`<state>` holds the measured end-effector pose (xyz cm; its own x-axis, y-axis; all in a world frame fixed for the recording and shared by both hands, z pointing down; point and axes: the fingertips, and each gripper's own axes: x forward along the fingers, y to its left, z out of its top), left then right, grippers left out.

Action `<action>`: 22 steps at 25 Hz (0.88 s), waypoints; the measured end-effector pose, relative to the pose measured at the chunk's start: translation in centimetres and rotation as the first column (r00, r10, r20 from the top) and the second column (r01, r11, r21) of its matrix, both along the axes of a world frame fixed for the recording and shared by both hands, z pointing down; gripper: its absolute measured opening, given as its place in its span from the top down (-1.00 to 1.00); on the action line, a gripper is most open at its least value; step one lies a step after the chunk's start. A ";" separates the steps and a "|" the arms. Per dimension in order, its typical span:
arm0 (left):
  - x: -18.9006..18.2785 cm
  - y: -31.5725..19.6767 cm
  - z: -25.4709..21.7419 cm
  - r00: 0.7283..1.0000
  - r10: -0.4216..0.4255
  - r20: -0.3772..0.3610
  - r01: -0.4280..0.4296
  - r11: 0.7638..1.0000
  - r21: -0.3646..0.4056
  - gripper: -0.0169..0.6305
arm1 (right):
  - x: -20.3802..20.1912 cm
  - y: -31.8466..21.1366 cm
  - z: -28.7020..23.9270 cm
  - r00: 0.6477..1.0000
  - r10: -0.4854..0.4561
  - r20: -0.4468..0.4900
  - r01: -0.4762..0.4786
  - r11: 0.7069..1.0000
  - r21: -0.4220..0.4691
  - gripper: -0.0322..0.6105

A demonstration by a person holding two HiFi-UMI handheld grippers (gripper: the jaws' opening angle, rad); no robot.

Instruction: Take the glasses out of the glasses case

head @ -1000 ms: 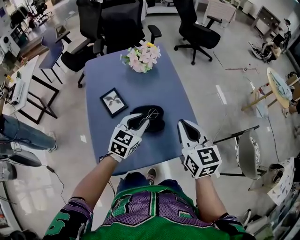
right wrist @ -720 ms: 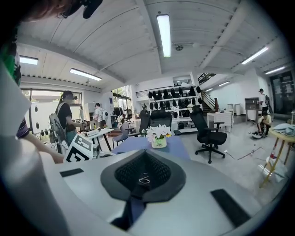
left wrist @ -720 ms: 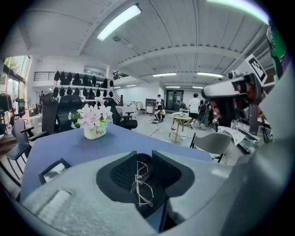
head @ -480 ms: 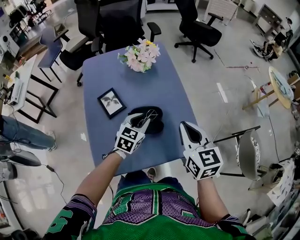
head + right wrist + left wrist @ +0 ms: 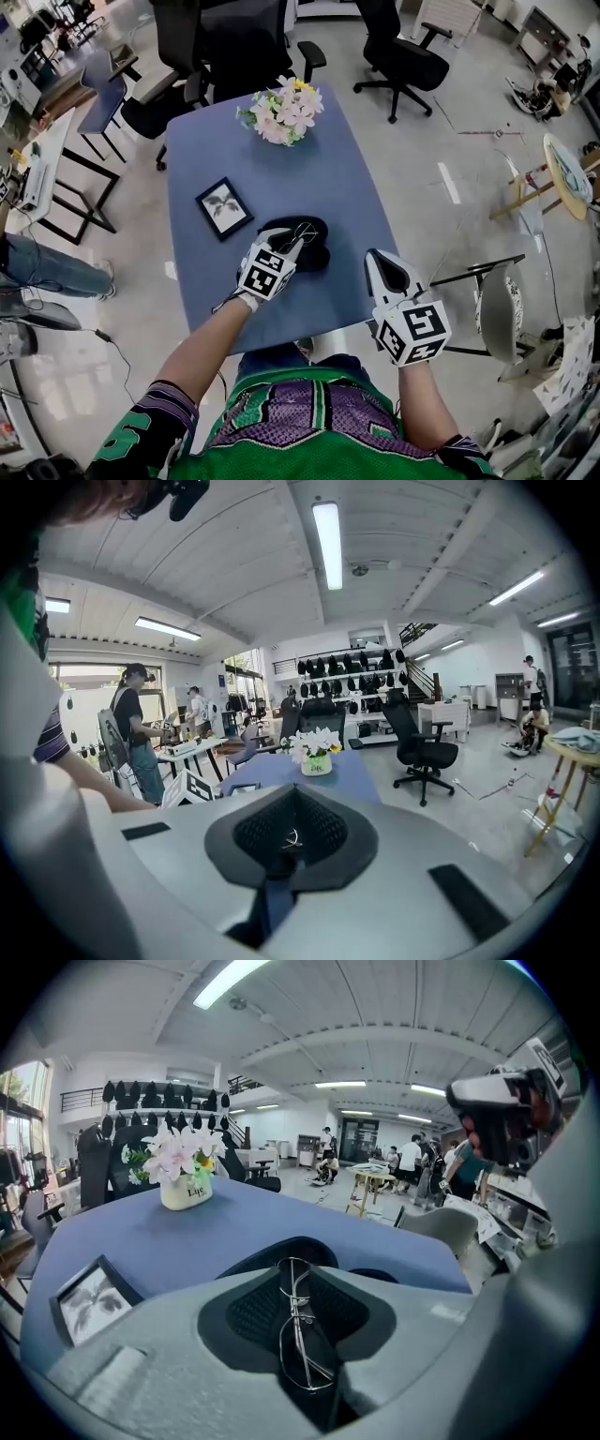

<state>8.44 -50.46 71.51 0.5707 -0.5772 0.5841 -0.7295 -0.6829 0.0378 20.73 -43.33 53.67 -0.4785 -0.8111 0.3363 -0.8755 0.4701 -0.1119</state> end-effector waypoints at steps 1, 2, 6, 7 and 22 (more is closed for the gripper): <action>0.0 -0.1 0.3 1.000 0.002 0.009 -0.002 1.000 0.000 0.64 | 0.1 0.0 0.0 1.000 0.003 0.001 -0.003 1.000 -0.001 0.89; 0.0 -0.2 0.6 1.000 0.005 0.019 -0.005 1.000 0.001 0.64 | 0.2 0.0 -0.1 1.000 0.007 0.001 -0.007 1.000 -0.001 0.89; 0.1 -0.5 1.4 0.997 0.024 0.068 -0.022 0.999 -0.024 0.64 | 0.8 0.0 -0.1 1.000 0.023 0.004 -0.023 1.000 -0.003 0.89; 0.2 -0.5 1.6 0.996 0.030 0.082 -0.028 0.999 -0.031 0.64 | 0.9 0.1 0.0 1.000 0.027 0.004 -0.027 1.000 -0.004 0.89; 0.6 0.0 2.3 0.979 0.079 0.189 -0.062 0.993 -0.096 0.88 | 1.5 1.0 -0.4 0.999 0.053 0.015 -0.053 0.999 -0.002 0.89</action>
